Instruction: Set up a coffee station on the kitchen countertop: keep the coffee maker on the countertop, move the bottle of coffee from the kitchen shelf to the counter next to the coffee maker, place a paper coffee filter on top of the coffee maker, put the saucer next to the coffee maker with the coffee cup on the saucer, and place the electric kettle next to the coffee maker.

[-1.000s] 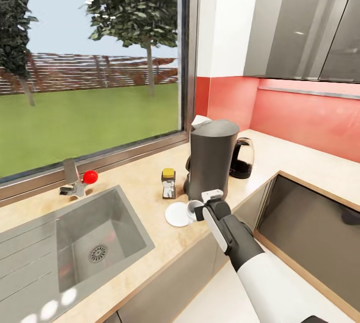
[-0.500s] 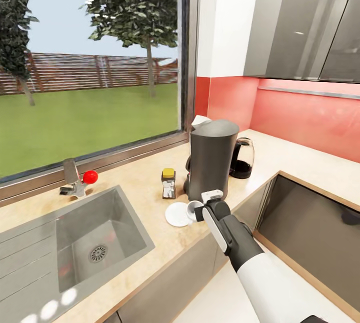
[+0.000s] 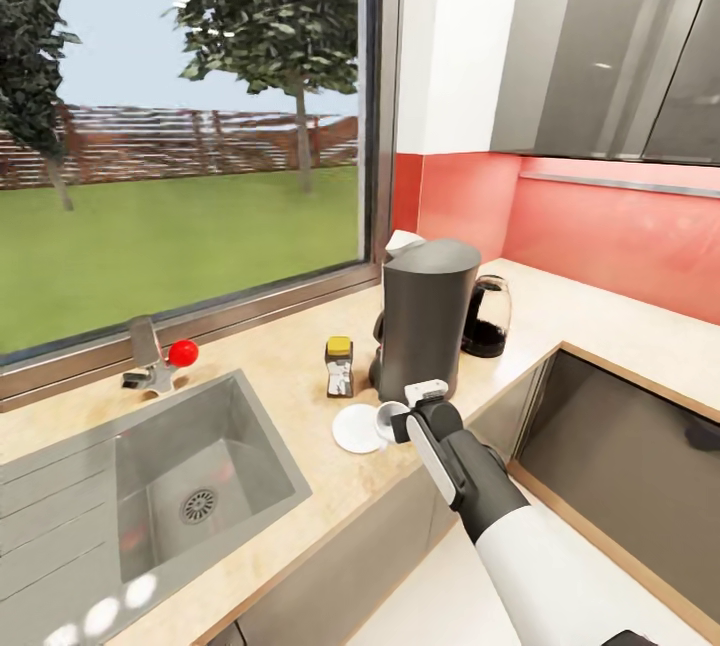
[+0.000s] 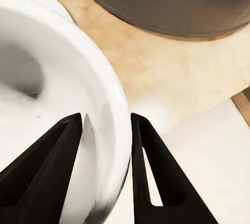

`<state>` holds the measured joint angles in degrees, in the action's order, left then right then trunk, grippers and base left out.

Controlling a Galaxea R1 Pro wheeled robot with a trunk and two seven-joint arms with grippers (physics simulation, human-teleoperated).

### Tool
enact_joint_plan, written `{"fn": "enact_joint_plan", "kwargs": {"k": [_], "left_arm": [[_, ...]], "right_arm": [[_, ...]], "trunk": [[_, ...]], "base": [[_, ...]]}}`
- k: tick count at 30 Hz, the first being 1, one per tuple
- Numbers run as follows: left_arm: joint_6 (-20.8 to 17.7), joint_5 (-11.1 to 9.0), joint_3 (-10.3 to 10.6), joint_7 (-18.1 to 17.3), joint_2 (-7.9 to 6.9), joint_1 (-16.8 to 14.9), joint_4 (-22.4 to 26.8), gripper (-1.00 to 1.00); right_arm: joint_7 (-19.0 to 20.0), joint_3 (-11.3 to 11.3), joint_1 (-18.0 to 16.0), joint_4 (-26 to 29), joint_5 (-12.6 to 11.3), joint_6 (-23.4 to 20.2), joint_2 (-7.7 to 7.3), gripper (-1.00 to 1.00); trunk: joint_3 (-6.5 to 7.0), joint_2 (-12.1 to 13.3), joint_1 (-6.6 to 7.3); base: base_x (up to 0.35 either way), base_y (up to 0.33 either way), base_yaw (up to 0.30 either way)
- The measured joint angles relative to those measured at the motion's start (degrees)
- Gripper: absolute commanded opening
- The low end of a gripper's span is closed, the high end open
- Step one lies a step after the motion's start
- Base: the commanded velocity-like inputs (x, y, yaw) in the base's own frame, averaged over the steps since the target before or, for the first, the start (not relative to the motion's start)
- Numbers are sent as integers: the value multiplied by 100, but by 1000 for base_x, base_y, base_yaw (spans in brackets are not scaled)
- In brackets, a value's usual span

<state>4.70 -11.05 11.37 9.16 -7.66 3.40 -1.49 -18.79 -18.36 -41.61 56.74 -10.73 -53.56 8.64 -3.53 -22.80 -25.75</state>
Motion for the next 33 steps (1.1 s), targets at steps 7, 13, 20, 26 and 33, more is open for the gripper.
{"fn": "enact_joint_plan", "kwargs": {"k": [7,13,20,26,33], "left_arm": [[18,0,0,7,0,1,0,100],[64,-7,-7,4,0,1,2,100],[113,-11,-22,-5,9,1,25,100],[238,-40,-55,-14,10,2,183,100],[253,-46,-61,-15,25,2,203,100]], "right_arm": [[-1,0,0,1,1,4,-1,-100],[-1,0,0,25,-4,1,-1,-100],[-1,20,0,63,-9,8,3,-100],[6,40,0,193,-9,8,7,-100],[4,50,1,211,-7,8,-1,-100]], "trunk": [[-22,0,0],[-59,0,0],[-80,0,0],[-81,0,0],[-81,0,0]], "base": [[0,0,104],[0,0,174],[0,0,57],[0,0,4],[0,0,0]]}}
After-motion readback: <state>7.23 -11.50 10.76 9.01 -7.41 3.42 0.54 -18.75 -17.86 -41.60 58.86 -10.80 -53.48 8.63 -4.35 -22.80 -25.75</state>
